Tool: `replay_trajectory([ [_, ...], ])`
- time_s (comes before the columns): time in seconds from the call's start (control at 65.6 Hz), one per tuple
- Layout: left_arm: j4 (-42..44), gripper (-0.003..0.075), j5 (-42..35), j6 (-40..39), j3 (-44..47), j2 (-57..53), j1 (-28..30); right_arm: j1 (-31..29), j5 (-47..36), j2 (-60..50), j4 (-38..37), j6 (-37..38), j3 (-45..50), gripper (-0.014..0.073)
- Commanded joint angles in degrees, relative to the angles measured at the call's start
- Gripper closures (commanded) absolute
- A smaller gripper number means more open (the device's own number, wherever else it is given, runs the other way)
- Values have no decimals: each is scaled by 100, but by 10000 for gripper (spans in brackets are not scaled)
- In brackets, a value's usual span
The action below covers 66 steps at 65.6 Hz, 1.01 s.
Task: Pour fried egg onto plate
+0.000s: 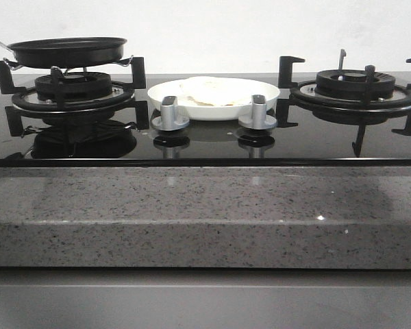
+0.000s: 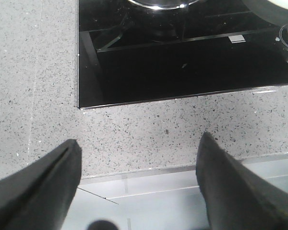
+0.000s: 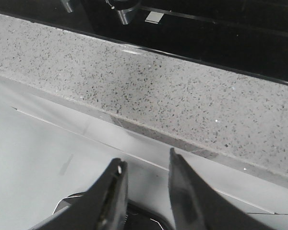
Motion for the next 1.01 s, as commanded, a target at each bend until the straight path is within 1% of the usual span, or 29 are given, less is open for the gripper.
replay_trajectory([
  [0.0, 13, 229, -378, -51, -140, 1, -35, 3, -306, 12, -26, -74, -126, 341],
  [0.107, -16, 233, -378, -51, -140, 1, -35, 3, -306, 12, -26, -74, -126, 344],
  [0.137, -31, 252, -378, -51, -140, 1, -35, 3, -306, 12, -26, -74, -126, 355],
  [0.183, -85, 292, -378, -51, -140, 1, -35, 3, -300, 12, -26, -74, -126, 399],
  [0.259, -163, 393, -378, -51, -140, 1, -35, 3, -285, 12, -26, -74, -126, 480],
  [0.29, -209, 453, -378, -51, -140, 1, -35, 3, -285, 12, -26, -74, -126, 522],
  [0.396, -221, 597, -378, -51, -140, 1, -35, 3, -285, 12, -26, -74, -126, 641],
  [0.457, -221, 666, -378, -51, -140, 1, -35, 3, -285, 12, -26, -74, -126, 706],
  [0.518, -221, 735, -378, -51, -140, 1, -35, 3, -298, 12, -26, -74, -126, 703],
  [0.991, -221, 740, -378, -51, -140, 1, -35, 3, -287, 12, -26, -74, -126, 706],
])
